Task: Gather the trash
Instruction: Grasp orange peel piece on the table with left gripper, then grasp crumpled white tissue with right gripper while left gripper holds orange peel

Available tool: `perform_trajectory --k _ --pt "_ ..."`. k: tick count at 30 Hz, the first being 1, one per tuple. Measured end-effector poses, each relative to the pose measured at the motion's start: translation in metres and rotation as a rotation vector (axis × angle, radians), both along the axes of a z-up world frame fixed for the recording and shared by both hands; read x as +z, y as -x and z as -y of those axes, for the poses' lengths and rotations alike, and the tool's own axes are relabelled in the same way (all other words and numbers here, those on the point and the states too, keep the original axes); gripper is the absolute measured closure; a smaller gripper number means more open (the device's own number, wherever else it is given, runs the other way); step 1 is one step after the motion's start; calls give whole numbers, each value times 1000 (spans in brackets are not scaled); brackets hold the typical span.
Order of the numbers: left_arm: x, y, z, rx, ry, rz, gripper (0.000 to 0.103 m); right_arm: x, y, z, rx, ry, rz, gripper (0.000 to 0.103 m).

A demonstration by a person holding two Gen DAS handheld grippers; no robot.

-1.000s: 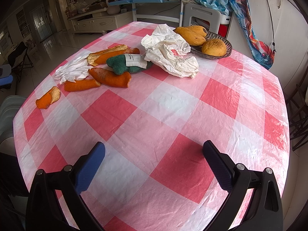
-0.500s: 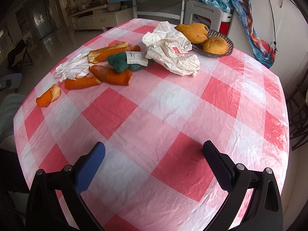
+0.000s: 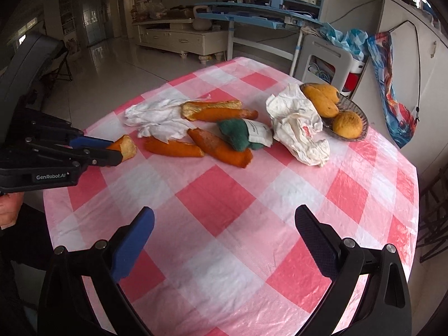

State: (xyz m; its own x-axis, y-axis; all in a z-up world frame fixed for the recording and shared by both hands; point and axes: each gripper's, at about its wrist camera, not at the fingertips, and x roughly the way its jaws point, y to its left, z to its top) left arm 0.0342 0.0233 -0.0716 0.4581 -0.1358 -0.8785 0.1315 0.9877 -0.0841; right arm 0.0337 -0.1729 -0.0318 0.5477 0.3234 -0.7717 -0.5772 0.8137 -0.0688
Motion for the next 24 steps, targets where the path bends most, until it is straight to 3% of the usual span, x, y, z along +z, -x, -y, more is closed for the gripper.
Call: perform_trajectory --k 5,9,16,24 --pt "44 10 -28 70 121 109 87 6 1 -15 32 -56 24 7" --pt "64 13 -55 165 192 168 87 6 3 -43 88 -72 42 10" --pt "78 20 -79 269 270 226 87 3 -10 -93 113 -85 34 15" --pt "76 21 -87 295 330 217 87 -12 -41 -109 18 -83 -20 20"
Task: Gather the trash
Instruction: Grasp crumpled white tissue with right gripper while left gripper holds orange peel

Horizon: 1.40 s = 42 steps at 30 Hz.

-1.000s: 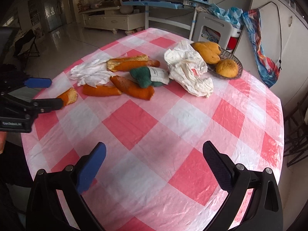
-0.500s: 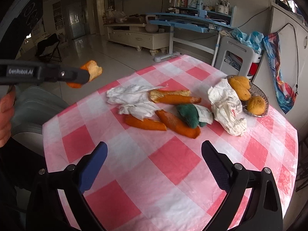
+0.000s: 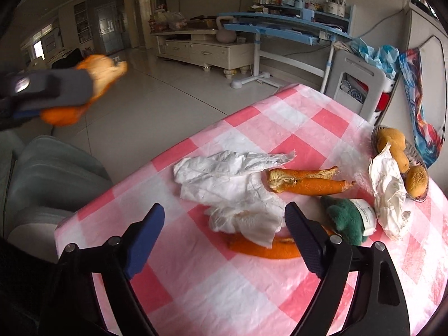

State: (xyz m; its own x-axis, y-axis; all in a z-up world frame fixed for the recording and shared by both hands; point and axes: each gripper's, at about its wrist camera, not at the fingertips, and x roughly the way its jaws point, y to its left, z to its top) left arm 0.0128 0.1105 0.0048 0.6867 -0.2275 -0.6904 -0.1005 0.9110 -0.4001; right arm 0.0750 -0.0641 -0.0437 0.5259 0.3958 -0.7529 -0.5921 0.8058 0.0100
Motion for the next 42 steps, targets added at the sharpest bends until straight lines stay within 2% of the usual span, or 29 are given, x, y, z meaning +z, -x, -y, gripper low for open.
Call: perform_trajectory --k 8,9,10,12,14,22,25,29,32,33,34,39,42 --pt "0 0 6 -29 9 6 87 -14 -18 -6 -24 29 -43 40" --pt "1 1 3 -28 10 8 87 -13 -18 -5 -20 27 -41 48" --pt "1 1 3 -25 10 9 87 -12 -17 -5 -20 22 -42 65" --pt "2 2 0 -19 9 14 87 -10 -18 -1 -19 10 -52 79" --pt "3 2 -1 -15 8 17 87 -6 -15 3 -7 -4 -50 80" --pt "6 8 -3 -2 -7 27 87 36 6 38 18 -161 -15 81" --pt "7 10 0 -8 -16 24 87 42 13 58 26 -226 -50 81" --pt "6 8 6 -22 -35 20 87 39 26 71 73 -172 -95 80" --pt "5 8 8 -29 -47 16 87 25 31 82 106 -118 -180 71" --pt "5 8 9 -33 -52 15 87 21 31 86 99 -111 -201 55" --pt "4 8 11 -36 -56 13 87 19 31 91 87 -113 -213 46" --pt "2 10 20 -52 -75 8 87 23 28 119 -4 -205 -212 43" --pt "0 11 23 -60 -82 4 87 25 30 112 4 -219 -197 42"
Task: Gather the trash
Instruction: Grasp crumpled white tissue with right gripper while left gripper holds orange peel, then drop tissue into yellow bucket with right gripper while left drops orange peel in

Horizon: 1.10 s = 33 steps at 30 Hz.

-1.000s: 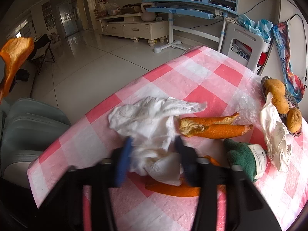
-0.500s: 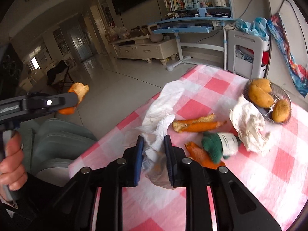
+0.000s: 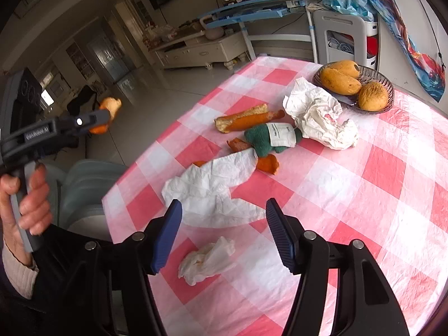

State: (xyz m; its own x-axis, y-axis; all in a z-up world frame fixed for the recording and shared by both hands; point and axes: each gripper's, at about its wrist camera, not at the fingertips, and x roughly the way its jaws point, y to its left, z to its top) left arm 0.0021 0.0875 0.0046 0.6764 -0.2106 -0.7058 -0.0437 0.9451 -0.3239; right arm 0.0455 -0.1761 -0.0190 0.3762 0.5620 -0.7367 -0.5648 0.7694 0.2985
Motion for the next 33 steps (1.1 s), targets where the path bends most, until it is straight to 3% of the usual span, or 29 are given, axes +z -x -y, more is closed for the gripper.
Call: perform_trajectory --k 4,10,15,20,26,28,33 --pt "-1 0 0 -3 -3 -3 87 -7 6 -19 26 44 19 37" --pt "-2 1 4 -21 -9 -1 87 -24 14 -64 106 223 73 34" --pt "0 1 1 -16 1 2 87 -9 25 -46 130 229 50 34" --pt "2 3 8 -36 -8 10 87 -25 45 -32 156 327 11 34" --pt "2 5 14 -47 -29 5 87 -39 50 -32 166 353 8 49" --pt "1 5 14 -47 -32 2 87 -38 49 -33 161 342 13 59" --pt "2 6 15 -54 -34 2 87 -36 52 -36 184 327 28 68"
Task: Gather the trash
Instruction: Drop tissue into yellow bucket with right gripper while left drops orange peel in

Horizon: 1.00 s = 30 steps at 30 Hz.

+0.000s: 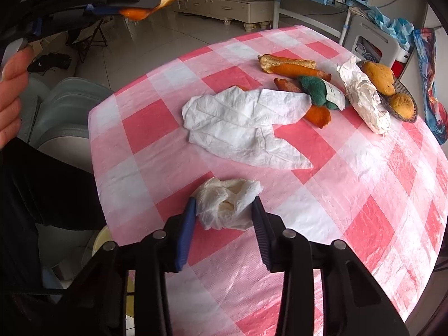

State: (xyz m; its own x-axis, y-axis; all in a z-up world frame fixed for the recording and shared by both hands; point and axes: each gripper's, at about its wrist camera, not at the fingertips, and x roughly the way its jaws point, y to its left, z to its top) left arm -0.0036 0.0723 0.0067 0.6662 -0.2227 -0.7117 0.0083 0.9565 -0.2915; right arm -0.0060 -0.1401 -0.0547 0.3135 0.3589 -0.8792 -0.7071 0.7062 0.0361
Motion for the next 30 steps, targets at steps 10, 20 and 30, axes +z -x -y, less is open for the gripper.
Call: perform_trajectory --k 10,20,30 --pt "3 6 1 -16 -11 6 87 13 72 -34 436 -197 -265 68" --pt "-23 25 19 -103 -96 -71 87 13 96 -13 380 -126 -252 44" --pt "-71 112 50 -289 -81 -263 87 37 51 22 83 -134 -34 36"
